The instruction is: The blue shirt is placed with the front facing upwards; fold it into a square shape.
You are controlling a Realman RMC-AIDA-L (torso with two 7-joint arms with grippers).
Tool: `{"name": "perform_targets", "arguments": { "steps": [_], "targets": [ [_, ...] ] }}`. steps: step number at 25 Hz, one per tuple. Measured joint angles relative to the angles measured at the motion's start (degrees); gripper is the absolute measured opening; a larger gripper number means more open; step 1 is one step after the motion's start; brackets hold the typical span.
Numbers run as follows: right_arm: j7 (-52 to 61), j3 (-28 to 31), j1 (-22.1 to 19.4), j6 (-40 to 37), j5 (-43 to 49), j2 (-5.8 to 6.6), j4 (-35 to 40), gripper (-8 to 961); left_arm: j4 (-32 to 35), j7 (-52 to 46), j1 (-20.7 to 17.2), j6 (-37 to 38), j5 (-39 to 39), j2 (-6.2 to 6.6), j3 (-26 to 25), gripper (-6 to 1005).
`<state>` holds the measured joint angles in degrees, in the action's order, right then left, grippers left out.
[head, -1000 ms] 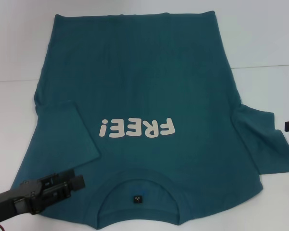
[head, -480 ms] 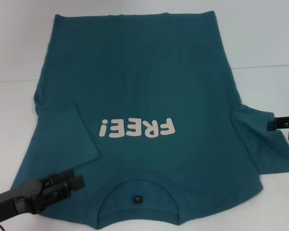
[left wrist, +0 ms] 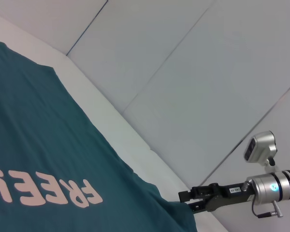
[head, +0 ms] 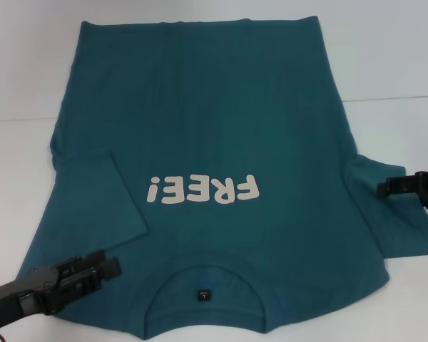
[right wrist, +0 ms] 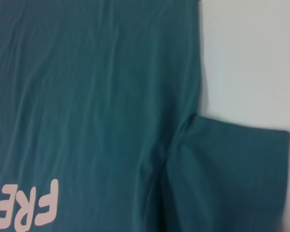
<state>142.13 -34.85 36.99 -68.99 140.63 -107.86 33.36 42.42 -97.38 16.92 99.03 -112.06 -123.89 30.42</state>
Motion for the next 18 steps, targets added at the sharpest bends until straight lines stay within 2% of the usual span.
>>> {"name": "perform_targets", "arguments": {
  "steps": [3,14,17,18],
  "targets": [
    [0.0,0.0,0.1,0.2,0.0,-0.28,0.0,925,-0.7,0.0,0.2,-0.4,0.0,0.11,0.0,600],
    [-1.9,0.1,0.1,-1.5,-2.4,-0.12,0.1,812,-0.8,0.1,0.5,-0.5,0.0,0.14,0.0,600],
    [-1.7,0.1,0.1,-1.6,-2.4,0.05,0.1,577,-0.8,0.1,0.6,-0.5,0.0,0.14,0.0,600],
    [-1.6,0.1,0.1,-1.6,-2.4,0.11,0.1,525,-0.8,0.1,0.6,-0.6,0.0,0.14,0.0,600]
  ]
}}
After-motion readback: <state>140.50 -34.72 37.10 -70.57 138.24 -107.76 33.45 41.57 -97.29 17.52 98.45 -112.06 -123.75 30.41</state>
